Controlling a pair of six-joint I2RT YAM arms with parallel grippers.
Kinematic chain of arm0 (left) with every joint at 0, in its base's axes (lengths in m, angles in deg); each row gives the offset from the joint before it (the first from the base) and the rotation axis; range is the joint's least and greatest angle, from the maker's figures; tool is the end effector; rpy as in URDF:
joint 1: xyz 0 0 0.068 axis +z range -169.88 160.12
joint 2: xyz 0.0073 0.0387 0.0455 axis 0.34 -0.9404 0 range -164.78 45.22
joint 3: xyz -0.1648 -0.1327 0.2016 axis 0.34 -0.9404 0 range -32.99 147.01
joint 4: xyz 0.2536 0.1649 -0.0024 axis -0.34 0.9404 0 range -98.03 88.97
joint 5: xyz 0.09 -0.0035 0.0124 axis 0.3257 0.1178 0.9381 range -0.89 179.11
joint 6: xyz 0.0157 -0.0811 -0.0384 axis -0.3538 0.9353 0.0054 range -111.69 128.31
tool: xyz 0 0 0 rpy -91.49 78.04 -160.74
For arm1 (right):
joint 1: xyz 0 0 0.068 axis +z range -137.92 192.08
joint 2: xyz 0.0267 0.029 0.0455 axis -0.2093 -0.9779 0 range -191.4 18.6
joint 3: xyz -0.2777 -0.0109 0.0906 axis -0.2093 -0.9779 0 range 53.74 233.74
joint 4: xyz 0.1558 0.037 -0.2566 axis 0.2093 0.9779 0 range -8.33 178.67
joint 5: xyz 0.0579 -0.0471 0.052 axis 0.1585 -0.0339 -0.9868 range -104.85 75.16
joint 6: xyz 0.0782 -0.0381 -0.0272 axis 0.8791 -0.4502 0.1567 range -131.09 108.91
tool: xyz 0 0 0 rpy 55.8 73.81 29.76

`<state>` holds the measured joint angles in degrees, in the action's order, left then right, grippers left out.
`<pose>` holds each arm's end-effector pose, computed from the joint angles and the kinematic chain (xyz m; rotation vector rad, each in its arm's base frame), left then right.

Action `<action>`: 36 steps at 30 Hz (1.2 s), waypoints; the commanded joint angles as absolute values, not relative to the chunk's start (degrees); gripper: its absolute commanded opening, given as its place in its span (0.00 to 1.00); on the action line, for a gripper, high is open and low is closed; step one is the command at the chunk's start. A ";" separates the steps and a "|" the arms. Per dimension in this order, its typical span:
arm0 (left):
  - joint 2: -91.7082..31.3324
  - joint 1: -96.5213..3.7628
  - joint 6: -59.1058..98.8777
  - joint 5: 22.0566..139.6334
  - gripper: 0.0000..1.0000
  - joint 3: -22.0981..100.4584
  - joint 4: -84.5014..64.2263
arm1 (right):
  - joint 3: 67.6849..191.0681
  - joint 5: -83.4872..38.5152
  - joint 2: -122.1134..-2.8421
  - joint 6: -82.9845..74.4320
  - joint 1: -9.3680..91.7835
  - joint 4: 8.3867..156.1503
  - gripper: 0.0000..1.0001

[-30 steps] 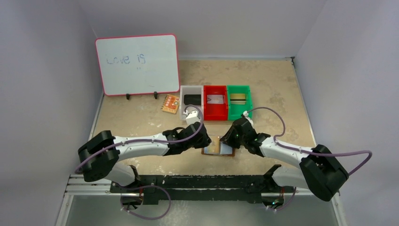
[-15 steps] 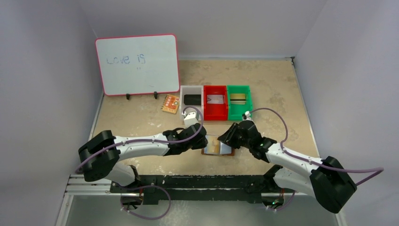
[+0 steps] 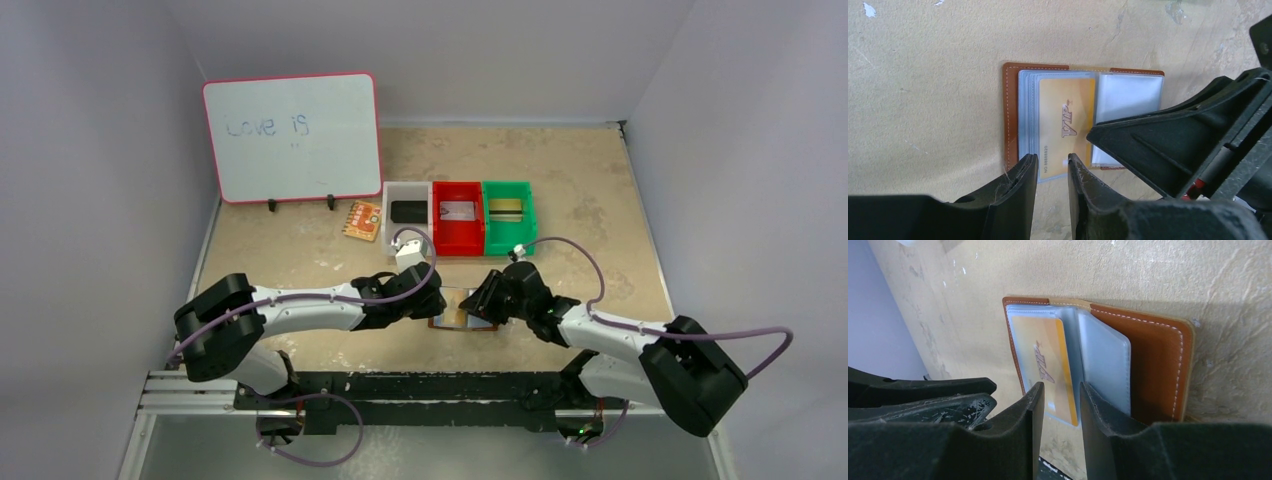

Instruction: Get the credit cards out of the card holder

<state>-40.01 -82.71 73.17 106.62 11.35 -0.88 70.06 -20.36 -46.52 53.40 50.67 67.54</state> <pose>0.1842 -0.3048 0.1403 -0.1897 2.4669 -0.6824 0.2009 0.1704 0.1054 0.4793 2.3547 1.0583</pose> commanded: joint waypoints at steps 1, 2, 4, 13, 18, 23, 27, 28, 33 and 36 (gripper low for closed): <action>-39.83 -82.98 72.64 106.22 0.29 11.55 -3.26 | 70.32 -22.53 -49.36 53.18 50.45 62.08 0.35; -39.91 -82.96 72.66 106.17 0.29 11.57 -3.28 | 70.25 -22.88 -50.14 53.20 50.43 61.27 0.35; -40.04 -82.96 72.65 106.16 0.29 11.45 -3.28 | 69.87 -23.75 -51.58 53.43 50.32 59.29 0.35; -37.83 -82.90 74.62 110.74 0.28 10.71 0.71 | 70.00 -28.90 -58.19 51.60 49.88 50.54 0.32; -36.00 -82.48 75.24 112.83 0.29 9.91 2.47 | 71.00 -29.69 -61.31 51.02 49.87 49.59 0.29; -37.12 -81.21 72.16 110.22 0.32 9.96 0.64 | 70.43 -29.13 -60.48 51.63 49.88 49.45 0.29; -39.70 -80.34 70.44 107.34 0.32 10.89 -0.53 | 69.88 -28.66 -59.48 52.16 49.72 49.29 0.29; -40.35 -80.31 70.26 106.65 0.32 11.08 -0.89 | 69.83 -28.65 -59.37 52.38 49.72 49.20 0.29; -42.75 -80.27 69.48 103.89 0.29 11.38 -2.97 | 69.91 -29.61 -59.77 52.75 49.23 48.03 0.28; -43.23 -80.31 69.47 103.12 0.28 11.31 -3.54 | 69.93 -30.04 -60.17 52.76 49.08 47.36 0.28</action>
<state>-42.83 -80.39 71.02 105.38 10.17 -0.42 70.10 -29.15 -60.40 52.85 49.49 49.69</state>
